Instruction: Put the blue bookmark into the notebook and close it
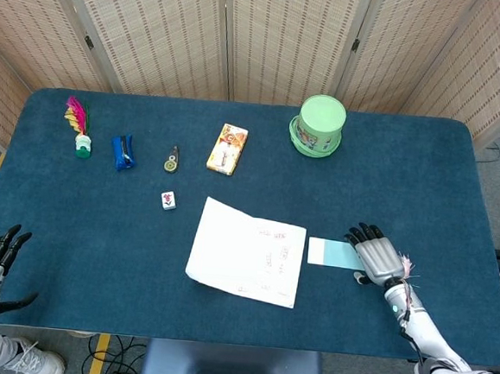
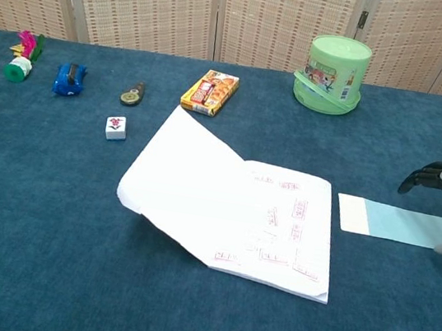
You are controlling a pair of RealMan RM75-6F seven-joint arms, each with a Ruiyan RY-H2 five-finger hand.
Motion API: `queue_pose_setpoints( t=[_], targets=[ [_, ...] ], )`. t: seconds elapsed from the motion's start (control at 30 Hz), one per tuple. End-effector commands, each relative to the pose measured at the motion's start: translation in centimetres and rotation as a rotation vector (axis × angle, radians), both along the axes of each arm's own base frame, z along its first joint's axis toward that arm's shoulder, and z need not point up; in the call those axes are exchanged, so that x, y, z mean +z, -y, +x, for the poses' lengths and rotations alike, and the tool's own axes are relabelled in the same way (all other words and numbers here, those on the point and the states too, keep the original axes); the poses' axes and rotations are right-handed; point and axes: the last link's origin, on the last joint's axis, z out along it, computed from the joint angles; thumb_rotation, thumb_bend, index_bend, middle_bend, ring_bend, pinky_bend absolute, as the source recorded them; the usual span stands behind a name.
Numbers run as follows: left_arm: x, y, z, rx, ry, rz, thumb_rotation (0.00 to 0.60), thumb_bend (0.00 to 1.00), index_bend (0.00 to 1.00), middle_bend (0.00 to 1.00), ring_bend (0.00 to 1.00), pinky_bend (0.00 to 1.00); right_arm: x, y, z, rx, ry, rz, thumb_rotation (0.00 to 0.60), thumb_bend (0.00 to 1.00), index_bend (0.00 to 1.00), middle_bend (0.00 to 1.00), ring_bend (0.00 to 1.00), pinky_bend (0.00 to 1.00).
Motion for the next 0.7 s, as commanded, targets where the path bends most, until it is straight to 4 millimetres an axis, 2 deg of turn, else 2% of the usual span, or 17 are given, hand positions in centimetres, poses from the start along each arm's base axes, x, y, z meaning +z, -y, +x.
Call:
queue_pose_setpoints(
  t=[0.03, 0.7],
  targets=[
    [0.0, 0.0, 0.0, 0.001, 0.000, -0.002, 0.600, 0.11, 0.11, 0.04, 0.13, 0.18, -0.3, 0.2, -0.1, -0.010, -0.003, 0.005, 0.600, 0.17, 0.22, 0.12, 0.00, 0.12],
    [0.2, 0.1, -0.4, 0.013, -0.004, 0.005, 0.600, 0.11, 0.11, 0.04, 0.13, 0.18, -1.6, 1.4, -0.4, -0.022, -0.034, 0.030, 0.600, 0.17, 0.25, 0.12, 0.00, 0.12]
  ],
)
